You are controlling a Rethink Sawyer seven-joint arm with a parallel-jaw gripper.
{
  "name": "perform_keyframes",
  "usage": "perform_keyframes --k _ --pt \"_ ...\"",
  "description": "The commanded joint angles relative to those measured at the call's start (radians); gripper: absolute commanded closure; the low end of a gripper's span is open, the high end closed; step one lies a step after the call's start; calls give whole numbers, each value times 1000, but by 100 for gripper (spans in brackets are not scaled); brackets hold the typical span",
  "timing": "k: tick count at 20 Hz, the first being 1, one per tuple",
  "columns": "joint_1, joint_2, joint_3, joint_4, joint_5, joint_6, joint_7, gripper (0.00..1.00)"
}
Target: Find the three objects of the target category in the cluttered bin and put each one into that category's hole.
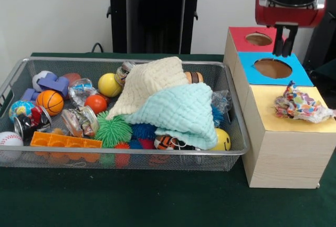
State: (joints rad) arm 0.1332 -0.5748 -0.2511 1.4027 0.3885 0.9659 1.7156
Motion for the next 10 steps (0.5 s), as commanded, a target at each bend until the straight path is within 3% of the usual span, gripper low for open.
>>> perform_keyframes --k 1,10 --pt "-21 3 -4 1 -60 82 202 100" --pt "-20 19 -7 -26 -59 99 224 100"
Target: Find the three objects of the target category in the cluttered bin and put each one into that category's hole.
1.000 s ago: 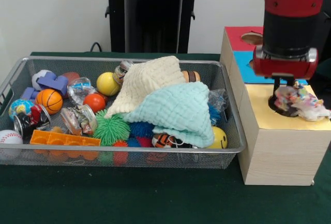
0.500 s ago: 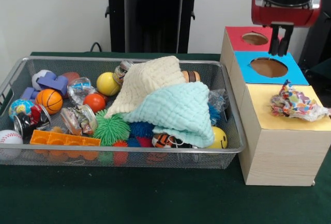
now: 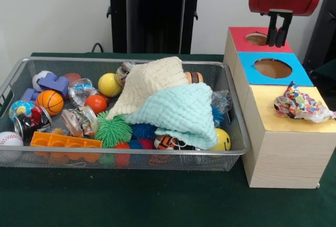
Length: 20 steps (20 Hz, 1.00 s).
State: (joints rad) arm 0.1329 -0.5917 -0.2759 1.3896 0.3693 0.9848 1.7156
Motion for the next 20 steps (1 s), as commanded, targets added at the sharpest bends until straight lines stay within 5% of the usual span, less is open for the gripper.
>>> perform_keyframes --k 1,4,10,16,20 --pt "-17 31 18 -15 -36 90 231 100" --pt "-10 20 21 -27 -15 106 266 100" --pt "-35 -12 101 51 125 -74 277 100" --pt "-20 -3 81 35 141 -74 272 100" --pt "7 19 26 -58 75 -17 274 100"
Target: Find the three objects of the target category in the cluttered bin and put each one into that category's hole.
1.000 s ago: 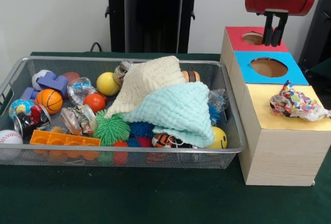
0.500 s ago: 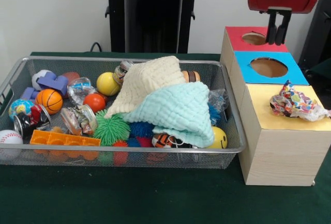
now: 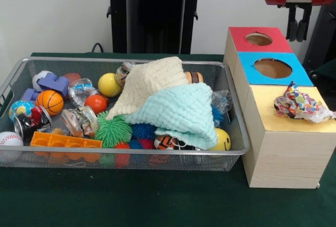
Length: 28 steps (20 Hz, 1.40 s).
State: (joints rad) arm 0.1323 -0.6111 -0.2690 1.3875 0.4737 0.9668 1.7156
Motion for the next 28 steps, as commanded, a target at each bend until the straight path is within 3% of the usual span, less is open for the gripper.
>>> perform_keyframes --k 1,3,13,19,28 --pt "6 44 17 -77 -40 4 262 100" --pt "-1 64 15 -127 -57 7 241 100" --pt "-53 75 64 -163 -167 -190 22 100" --pt "-94 77 112 -187 -249 -194 -92 100" --pt "-130 65 176 -148 -300 -269 -57 100"
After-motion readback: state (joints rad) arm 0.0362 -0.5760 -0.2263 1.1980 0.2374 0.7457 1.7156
